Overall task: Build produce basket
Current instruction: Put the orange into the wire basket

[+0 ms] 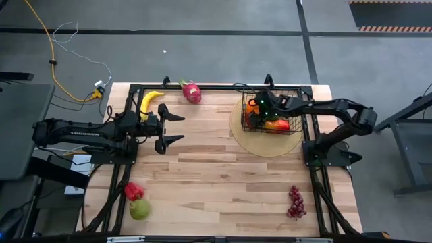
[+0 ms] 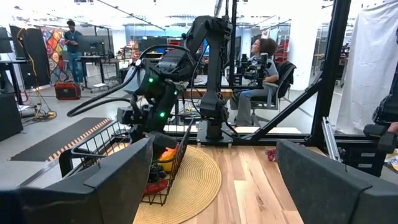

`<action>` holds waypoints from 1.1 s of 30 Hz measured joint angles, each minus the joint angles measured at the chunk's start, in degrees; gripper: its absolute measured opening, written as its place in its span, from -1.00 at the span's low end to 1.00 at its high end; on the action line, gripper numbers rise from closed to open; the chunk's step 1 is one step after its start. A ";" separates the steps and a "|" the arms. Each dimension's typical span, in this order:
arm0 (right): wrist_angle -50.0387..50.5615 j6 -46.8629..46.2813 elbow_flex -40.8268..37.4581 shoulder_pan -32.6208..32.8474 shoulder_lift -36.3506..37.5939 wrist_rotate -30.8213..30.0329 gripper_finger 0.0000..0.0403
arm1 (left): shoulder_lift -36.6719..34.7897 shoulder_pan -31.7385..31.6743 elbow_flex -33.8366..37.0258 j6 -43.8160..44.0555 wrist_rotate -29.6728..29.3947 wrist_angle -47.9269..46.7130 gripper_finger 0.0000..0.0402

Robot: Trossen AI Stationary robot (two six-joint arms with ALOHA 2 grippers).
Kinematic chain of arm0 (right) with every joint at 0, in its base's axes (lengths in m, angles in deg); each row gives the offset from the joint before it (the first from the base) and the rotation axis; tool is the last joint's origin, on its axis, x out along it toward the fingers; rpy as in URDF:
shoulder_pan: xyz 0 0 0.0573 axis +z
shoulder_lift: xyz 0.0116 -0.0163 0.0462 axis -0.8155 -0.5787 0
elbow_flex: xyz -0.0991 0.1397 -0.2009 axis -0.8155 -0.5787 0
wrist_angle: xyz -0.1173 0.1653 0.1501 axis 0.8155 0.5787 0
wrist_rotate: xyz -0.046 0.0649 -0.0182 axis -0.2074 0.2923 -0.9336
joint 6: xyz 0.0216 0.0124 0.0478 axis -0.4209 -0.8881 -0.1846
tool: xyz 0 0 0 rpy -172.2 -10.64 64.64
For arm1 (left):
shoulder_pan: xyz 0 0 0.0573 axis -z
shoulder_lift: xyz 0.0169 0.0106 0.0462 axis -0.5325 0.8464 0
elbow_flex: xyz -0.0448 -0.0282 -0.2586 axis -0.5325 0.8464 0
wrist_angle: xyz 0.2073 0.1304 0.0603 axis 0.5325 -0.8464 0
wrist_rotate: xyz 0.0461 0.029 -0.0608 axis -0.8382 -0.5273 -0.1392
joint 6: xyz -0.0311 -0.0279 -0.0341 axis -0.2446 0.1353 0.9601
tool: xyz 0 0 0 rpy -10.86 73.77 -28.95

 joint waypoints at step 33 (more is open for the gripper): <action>-2.19 1.60 0.04 -0.23 1.80 -3.86 0.96 | 0.00 0.00 0.00 0.00 0.00 -0.13 0.65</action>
